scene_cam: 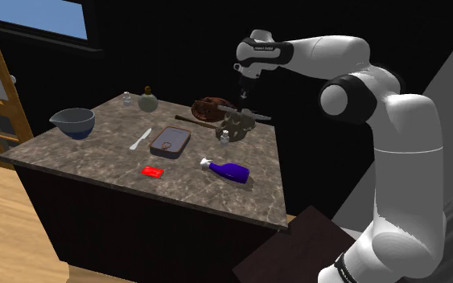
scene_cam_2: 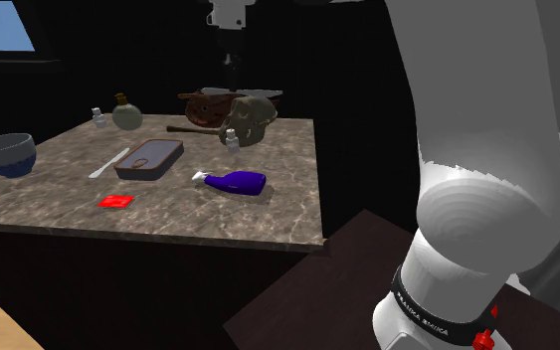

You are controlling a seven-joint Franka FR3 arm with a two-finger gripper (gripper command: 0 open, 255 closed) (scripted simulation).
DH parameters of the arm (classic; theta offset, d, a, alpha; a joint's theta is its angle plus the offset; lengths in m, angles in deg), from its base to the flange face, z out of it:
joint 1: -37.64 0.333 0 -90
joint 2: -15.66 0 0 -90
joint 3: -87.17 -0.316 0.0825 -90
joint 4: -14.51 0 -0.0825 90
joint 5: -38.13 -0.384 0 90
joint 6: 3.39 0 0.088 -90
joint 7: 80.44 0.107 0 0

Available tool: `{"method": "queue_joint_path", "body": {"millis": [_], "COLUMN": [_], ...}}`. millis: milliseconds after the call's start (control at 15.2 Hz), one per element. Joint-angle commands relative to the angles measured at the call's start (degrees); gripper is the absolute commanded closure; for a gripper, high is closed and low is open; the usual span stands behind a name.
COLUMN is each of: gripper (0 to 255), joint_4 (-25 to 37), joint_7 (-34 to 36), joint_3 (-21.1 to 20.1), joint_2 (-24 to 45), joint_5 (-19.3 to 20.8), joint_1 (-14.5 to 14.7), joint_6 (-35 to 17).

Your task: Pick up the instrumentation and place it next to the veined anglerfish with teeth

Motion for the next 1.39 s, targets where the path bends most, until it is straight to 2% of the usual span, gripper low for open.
{"method": "queue_joint_path", "body": {"millis": [0,1320], "gripper": [255,255], "joint_4": [-1.4,-11.5], "joint_7": [-0.1,-1.6], "joint_3": [-0.1,-0.9], "joint_2": [0.2,3.6], "joint_5": [-0.1,-1.6], "joint_1": [0.1,0.5], "joint_6": [-1.6,-14.9]}}
